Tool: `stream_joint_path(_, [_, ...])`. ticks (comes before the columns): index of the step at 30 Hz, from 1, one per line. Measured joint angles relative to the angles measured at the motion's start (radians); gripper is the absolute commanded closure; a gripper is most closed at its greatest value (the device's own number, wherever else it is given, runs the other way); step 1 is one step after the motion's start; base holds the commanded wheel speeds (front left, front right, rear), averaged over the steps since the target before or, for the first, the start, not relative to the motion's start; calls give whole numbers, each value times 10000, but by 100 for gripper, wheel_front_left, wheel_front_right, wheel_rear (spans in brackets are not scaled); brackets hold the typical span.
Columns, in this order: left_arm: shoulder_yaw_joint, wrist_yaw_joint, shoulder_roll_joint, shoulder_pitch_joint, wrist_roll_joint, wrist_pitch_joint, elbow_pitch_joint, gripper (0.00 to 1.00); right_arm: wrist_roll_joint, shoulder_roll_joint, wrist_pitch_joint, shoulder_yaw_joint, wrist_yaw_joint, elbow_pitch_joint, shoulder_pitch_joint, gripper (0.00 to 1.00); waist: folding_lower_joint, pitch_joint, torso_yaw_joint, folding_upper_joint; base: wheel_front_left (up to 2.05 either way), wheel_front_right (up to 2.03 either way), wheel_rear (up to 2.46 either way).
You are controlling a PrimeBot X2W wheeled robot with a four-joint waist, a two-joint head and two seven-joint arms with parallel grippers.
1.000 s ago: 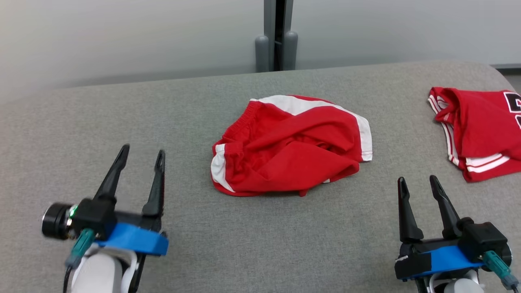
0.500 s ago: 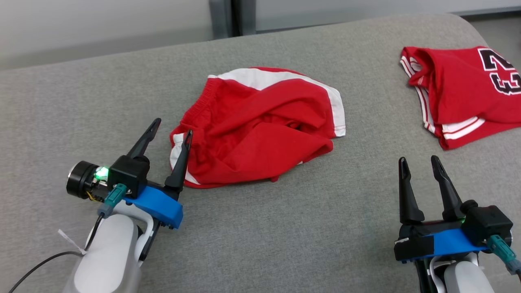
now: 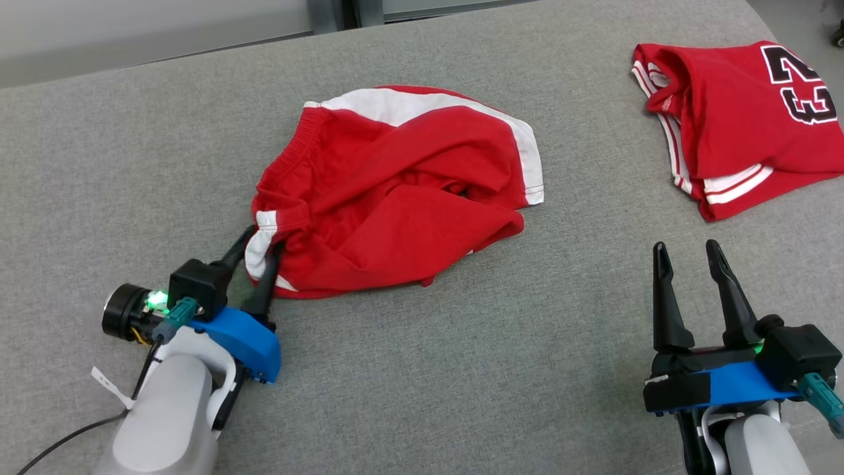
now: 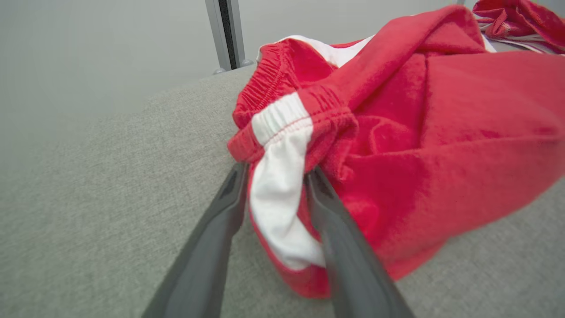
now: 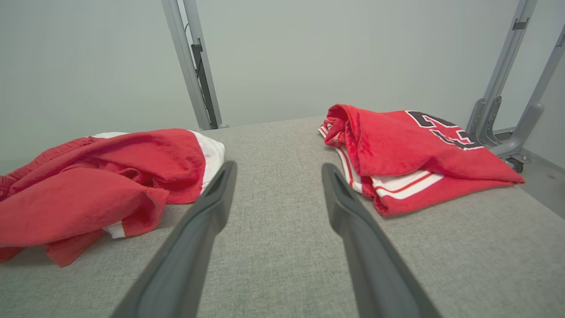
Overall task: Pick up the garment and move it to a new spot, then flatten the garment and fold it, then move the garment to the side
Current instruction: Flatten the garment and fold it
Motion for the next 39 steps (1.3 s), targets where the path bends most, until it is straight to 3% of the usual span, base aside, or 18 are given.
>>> stream_joint_path(8, [403,54,-221,177,-366,0,-725,100,-163,0,-2,-123,0,52,53,0,0,-200,371,0,0,0,0])
stream_joint_path(28, [1735,750,-884,4778,-1225,0,-2759,100,-364,4,-2,-90,0,380,550,0,-3,-1356,2133,0,0,0,0])
stream_joint_path(29, [1762,755,-911,4853,-1235,0,-2794,62,-378,2,0,-79,0,395,573,0,-2,-1394,2187,0,0,0,0])
stream_joint_path(30, [1760,759,-922,4891,-1227,0,-2836,0,-387,2,-2,-79,0,408,593,0,-3,-1429,2226,0,0,0,0])
stream_joint_path(39, [2217,878,-966,4891,-573,0,-4729,0,-389,4,-2,-23,0,474,642,0,-3,-1712,2298,0,0,0,0])
